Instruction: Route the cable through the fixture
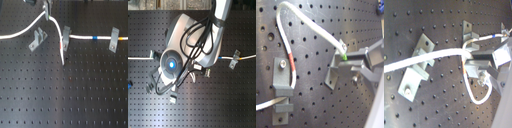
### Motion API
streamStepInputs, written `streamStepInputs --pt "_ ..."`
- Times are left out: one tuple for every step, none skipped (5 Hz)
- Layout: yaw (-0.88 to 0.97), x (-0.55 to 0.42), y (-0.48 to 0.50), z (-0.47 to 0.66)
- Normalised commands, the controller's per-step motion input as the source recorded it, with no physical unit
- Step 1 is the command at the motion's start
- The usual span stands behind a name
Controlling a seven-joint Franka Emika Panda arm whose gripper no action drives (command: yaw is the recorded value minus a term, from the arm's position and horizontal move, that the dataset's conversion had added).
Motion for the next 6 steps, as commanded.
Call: streamStepInputs --pt "0.21 -0.653 0.079 0.38" --pt "0.06 -0.694 0.35 0.22" --pt "-0.79 -0.237 0.105 0.01" --pt "-0.97 -0.149 0.031 0.0" --pt "-0.99 -0.097 0.007 0.04" --pt "0.0 -0.048 -0.039 0.0"
